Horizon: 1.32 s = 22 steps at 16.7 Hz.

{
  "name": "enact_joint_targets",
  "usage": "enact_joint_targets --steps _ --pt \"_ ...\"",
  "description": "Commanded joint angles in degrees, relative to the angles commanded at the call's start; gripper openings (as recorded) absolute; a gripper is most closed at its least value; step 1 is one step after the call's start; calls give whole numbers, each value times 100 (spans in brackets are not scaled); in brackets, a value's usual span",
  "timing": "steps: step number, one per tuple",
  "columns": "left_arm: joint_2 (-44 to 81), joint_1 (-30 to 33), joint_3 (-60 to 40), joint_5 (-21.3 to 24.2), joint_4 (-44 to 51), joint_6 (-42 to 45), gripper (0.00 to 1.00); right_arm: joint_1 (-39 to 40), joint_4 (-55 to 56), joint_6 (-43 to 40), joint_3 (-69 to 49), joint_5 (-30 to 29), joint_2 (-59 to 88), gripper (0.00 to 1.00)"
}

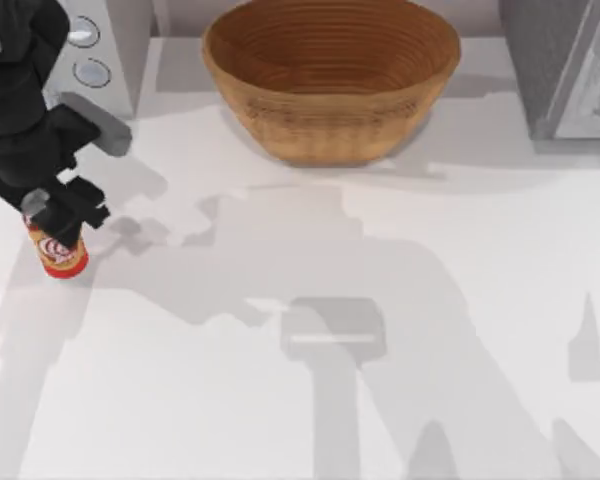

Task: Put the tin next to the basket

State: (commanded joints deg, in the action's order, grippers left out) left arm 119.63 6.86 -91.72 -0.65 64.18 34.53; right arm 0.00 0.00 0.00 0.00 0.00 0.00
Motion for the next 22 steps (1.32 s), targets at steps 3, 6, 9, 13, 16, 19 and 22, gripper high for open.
enact_joint_targets --steps 3,6,9,13,16,19,22 --pt "260 958 -480 -32 316 -1497 0 0 0 0 0 0 0 100" --pt "543 1797 -1005 -29 561 -3121 0 0 0 0 0 0 0 100" --pt "816 2405 -1524 3 723 -4677 0 0 0 0 0 0 0 100" --pt "1145 2817 -2131 61 846 -6234 0 0 0 0 0 0 0 100" --pt "1331 2935 -2433 90 906 -6811 0 0 0 0 0 0 0 100" --pt "1391 2968 -2519 97 928 -6930 0 0 0 0 0 0 0 100" --pt "1375 2937 -2501 95 921 -6914 0 0 0 0 0 0 0 100"
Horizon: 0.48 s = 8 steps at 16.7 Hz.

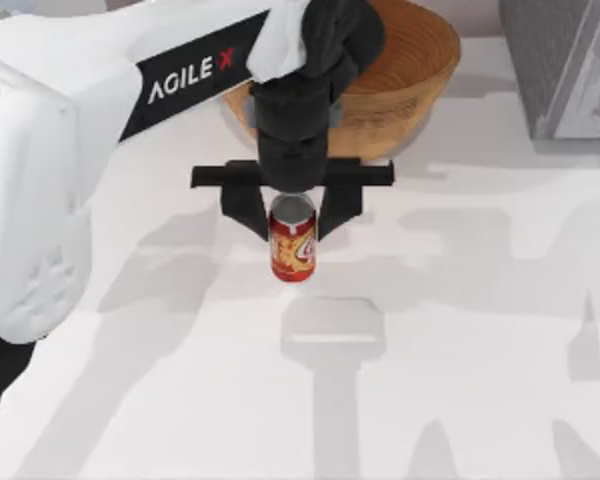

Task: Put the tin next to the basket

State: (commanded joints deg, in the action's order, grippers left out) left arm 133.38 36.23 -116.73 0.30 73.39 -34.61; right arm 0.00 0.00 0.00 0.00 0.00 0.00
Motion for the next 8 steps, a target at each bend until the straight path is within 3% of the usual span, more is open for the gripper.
enact_joint_targets --steps 8 --pt "-32 -447 274 -472 513 55 0 0 0 0 0 0 0 100"
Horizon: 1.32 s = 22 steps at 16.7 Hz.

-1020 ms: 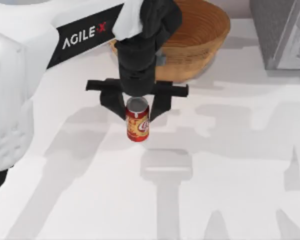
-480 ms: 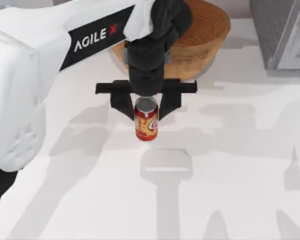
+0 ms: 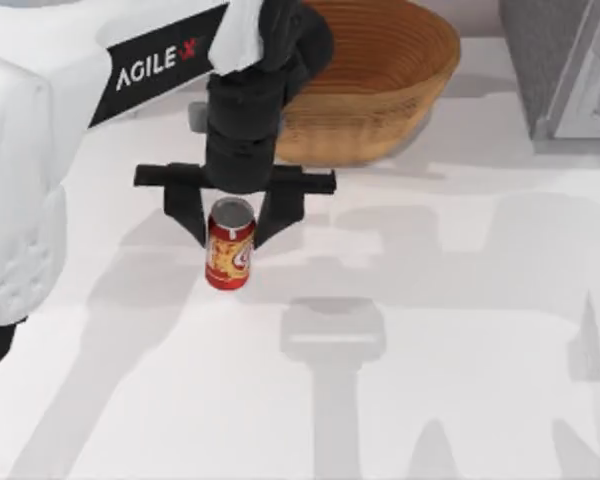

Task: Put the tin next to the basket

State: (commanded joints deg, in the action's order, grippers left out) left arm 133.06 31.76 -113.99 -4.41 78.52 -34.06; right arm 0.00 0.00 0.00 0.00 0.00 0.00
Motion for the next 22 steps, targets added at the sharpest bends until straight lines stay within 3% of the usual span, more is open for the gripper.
enact_joint_targets --steps 5,9,22 --pt "70 450 -130 443 -644 -65 0 0 0 0 0 0 0 100" --pt "61 478 -133 474 -678 -70 0 0 0 0 0 0 0 100" --pt "61 478 -133 474 -678 -70 98 0 0 0 0 0 0 100"
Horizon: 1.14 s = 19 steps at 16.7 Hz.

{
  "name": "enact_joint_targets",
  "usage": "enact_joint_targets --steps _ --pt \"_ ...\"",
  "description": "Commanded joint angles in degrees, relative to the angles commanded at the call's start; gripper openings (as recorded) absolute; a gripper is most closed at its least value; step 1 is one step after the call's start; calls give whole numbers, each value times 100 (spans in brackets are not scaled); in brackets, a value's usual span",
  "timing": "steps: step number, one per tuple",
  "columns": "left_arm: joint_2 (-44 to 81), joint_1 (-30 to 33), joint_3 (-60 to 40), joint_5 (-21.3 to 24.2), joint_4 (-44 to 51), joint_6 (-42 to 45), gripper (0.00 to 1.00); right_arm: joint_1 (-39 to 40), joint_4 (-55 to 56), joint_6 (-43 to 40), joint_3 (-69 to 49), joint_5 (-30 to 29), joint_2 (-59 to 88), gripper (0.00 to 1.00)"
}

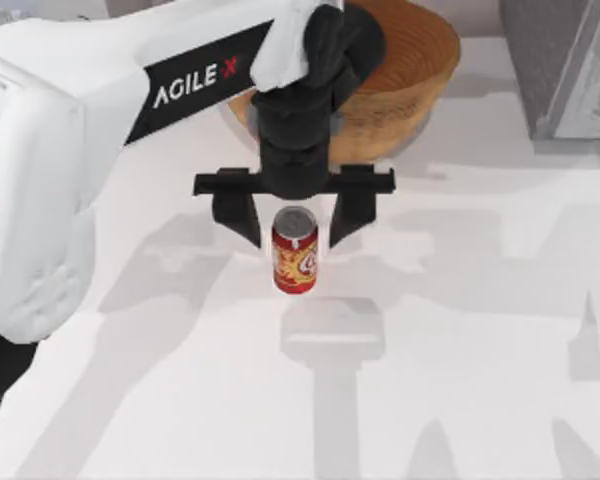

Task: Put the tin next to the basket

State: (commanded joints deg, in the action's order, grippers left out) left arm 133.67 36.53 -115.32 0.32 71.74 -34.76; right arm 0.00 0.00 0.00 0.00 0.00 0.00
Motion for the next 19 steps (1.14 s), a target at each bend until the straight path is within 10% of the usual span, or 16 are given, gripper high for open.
enact_joint_targets --steps 19 --pt "-1 -6 -900 -1 905 -5 100 0 0 0 0 0 0 100"
